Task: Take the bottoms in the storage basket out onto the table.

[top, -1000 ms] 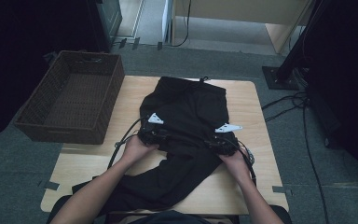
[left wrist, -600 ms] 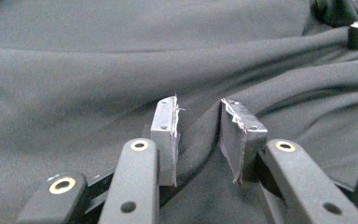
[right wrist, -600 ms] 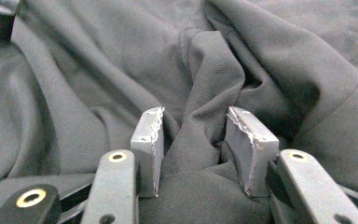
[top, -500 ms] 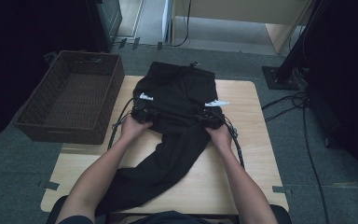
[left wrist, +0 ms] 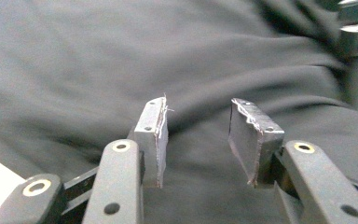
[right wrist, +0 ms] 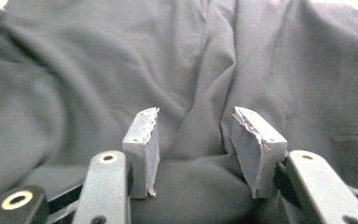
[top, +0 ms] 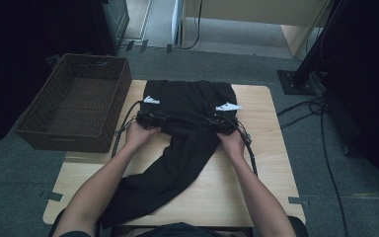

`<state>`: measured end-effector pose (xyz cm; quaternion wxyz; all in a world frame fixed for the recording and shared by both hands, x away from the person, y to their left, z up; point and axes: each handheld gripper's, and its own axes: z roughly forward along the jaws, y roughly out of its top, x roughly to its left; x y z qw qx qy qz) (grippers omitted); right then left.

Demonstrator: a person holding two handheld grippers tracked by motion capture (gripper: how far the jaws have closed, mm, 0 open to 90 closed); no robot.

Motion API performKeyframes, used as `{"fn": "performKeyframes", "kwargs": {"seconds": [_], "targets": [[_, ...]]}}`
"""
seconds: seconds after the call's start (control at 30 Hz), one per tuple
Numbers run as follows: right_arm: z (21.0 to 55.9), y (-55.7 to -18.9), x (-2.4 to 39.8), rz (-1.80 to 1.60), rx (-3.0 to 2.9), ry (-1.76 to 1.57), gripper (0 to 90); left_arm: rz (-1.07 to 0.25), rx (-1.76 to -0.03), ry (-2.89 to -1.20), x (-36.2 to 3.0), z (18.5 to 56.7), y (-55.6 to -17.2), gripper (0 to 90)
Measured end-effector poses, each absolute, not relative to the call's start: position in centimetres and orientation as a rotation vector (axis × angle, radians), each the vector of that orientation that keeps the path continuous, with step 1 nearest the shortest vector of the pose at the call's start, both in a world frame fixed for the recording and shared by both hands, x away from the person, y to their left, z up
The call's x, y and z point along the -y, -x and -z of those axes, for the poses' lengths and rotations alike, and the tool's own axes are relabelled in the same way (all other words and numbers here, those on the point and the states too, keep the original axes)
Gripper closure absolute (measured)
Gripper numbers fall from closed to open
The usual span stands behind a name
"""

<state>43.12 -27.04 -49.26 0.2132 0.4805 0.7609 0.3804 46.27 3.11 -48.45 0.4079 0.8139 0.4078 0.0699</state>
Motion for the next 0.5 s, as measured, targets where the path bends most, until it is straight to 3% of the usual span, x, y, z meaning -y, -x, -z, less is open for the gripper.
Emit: {"fn": "performKeyframes", "kwargs": {"seconds": [0.27,0.5], "targets": [[48.5,-38.0,27.3,-1.093,-2.201,-1.315,50.4,-0.138,-0.913,-2.102,-1.9,47.5,-41.8,52.4],[50.6,-36.7,26.1,-1.052,-2.289,-1.320,48.0,-0.105,-0.858,-2.158,-0.7,48.6,-39.2,46.6]]}}
